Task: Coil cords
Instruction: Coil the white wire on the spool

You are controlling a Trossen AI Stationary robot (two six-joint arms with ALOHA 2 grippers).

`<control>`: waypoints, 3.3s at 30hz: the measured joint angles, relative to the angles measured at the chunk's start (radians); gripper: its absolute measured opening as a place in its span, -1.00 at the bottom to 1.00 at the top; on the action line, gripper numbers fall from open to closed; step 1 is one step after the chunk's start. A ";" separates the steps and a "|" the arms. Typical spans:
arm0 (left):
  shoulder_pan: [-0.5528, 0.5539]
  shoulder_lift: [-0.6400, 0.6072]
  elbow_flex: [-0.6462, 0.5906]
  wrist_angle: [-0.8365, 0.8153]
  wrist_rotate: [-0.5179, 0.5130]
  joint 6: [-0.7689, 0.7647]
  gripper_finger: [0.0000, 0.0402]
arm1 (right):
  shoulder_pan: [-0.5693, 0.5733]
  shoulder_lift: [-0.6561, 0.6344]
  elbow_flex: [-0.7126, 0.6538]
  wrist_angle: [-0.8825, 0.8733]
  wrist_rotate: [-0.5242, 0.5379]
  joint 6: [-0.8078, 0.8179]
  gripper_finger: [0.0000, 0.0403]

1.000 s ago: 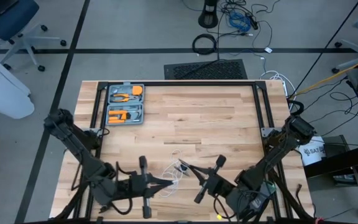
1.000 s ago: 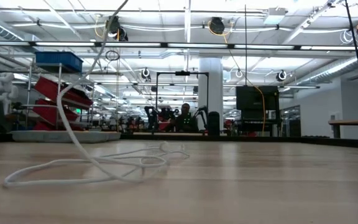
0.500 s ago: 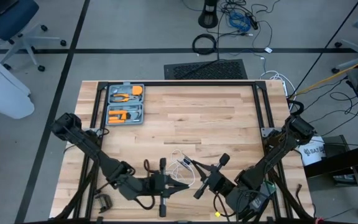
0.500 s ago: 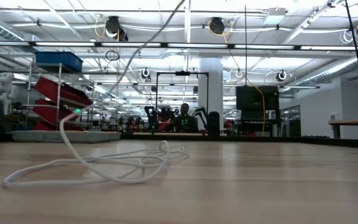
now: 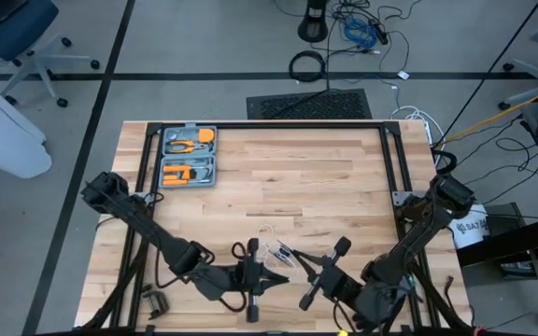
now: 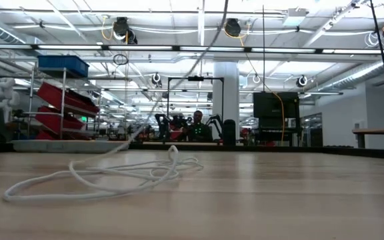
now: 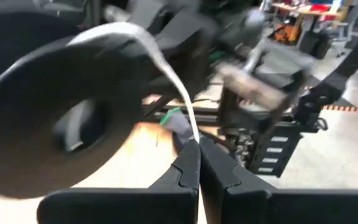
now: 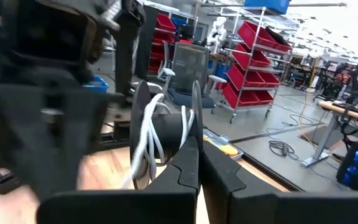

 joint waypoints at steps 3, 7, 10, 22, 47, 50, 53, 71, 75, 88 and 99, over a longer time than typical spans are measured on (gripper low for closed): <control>0.009 0.000 0.000 -0.026 0.000 -0.023 -0.99 | 0.012 0.000 0.000 0.029 -0.001 -0.033 -1.00; 0.016 0.000 0.000 -0.073 0.007 -0.026 -0.99 | 0.024 0.000 0.000 0.079 -0.001 -0.080 -1.00; 0.016 0.000 0.000 -0.100 0.007 -0.034 -0.99 | 0.034 0.000 0.000 0.091 -0.001 -0.097 -1.00; 0.016 -0.001 0.000 -0.191 0.007 -0.050 -0.99 | 0.071 0.000 0.000 0.150 -0.003 -0.166 -1.00; -0.069 0.008 0.000 -0.106 0.011 -0.006 -0.46 | 0.092 0.000 0.000 0.175 -0.003 -0.221 -1.00; -0.081 0.048 0.002 -0.040 -0.005 0.032 -0.46 | 0.097 0.000 0.000 0.181 -0.004 -0.229 -1.00; -0.091 0.117 0.001 0.036 -0.048 0.081 -0.46 | 0.100 0.000 0.000 0.191 -0.007 -0.236 -1.00; -0.085 0.312 0.001 0.165 -0.394 0.239 -0.01 | 0.131 0.000 0.000 0.203 -0.006 -0.258 -1.00; -0.081 0.316 0.001 0.155 -0.354 0.239 -0.01 | 0.131 0.000 0.000 0.217 -0.005 -0.261 -1.00; -0.037 0.315 0.001 0.153 -0.247 0.195 -0.06 | 0.131 0.000 0.000 0.217 -0.006 -0.263 -1.00; -0.036 0.315 0.001 0.153 -0.230 0.186 -0.50 | 0.131 0.000 0.000 0.217 -0.006 -0.263 -1.00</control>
